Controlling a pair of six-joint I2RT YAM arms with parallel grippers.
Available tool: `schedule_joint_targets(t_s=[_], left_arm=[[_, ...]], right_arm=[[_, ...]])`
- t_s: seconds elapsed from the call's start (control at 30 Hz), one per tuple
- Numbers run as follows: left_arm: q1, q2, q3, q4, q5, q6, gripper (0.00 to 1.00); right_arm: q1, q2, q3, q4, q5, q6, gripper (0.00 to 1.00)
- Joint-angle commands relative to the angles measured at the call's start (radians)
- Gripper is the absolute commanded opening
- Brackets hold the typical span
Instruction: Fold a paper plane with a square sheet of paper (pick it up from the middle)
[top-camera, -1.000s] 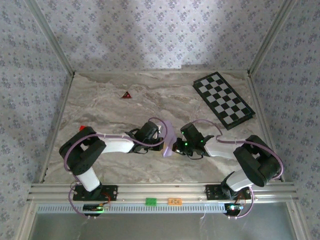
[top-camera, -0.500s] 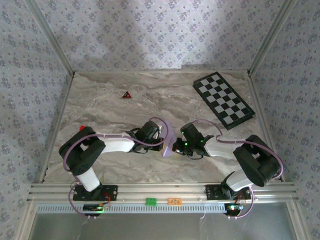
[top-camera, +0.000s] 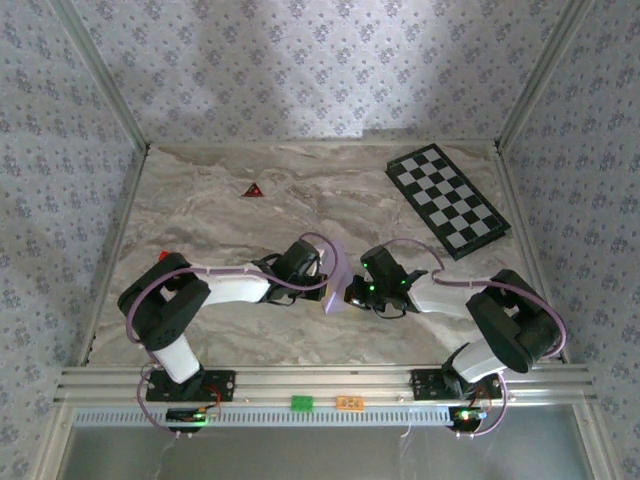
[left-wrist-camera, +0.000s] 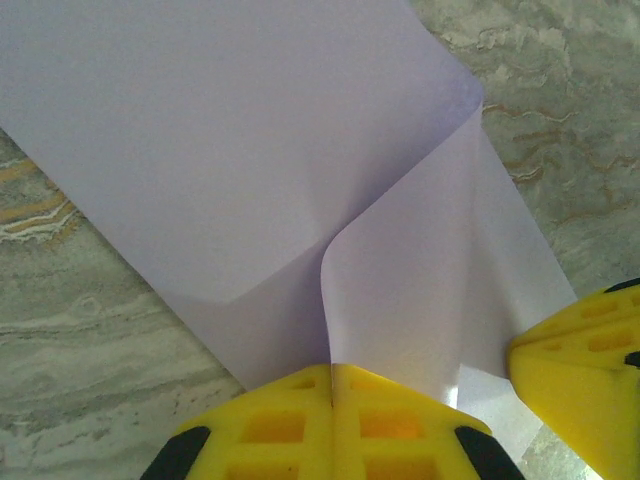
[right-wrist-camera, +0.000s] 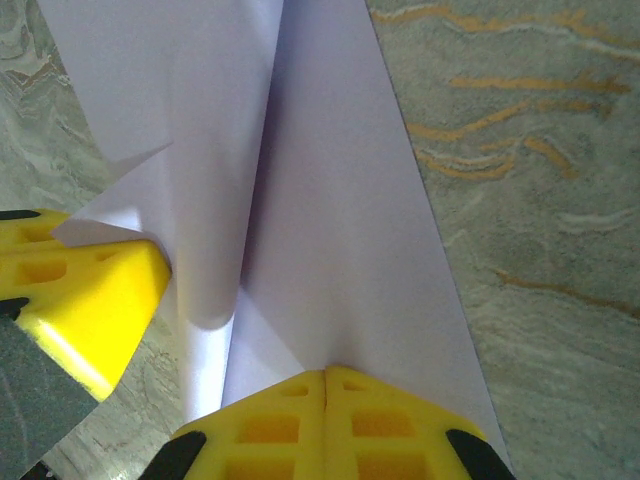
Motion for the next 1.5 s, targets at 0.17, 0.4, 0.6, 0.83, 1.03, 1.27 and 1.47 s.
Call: schedule_joint_targets(t_s=[0.17, 0.4, 0.6, 0.83, 1.03, 1.27, 1.47], left_arm=[[0.004, 0.01, 0.027, -0.014, -0.009, 0.019, 0.0], [0.004, 0.009, 0.02, -0.001, -0.014, 0.015, 0.0], [0.007, 0.014, 0.035, -0.008, -0.011, 0.023, 0.0], [0.006, 0.022, 0.036, -0.003, -0.011, 0.018, 0.0], [0.008, 0.021, 0.034, -0.006, -0.018, 0.016, 0.0], [0.008, 0.022, 0.04, -0.022, -0.028, 0.015, 0.0], [0.008, 0.033, 0.041, -0.017, -0.024, 0.015, 0.0]], right_arm=[[0.001, 0.036, -0.013, -0.086, 0.028, -0.016, 0.0], [0.002, 0.034, -0.013, -0.091, 0.031, -0.018, 0.0], [0.001, 0.034, -0.012, -0.095, 0.03, -0.02, 0.0], [0.0, 0.035, -0.015, -0.092, 0.032, -0.021, 0.0], [-0.001, 0.035, -0.014, -0.092, 0.029, -0.02, 0.0], [-0.001, 0.034, -0.014, -0.09, 0.028, -0.019, 0.0], [-0.002, 0.033, -0.013, -0.092, 0.026, -0.022, 0.0]])
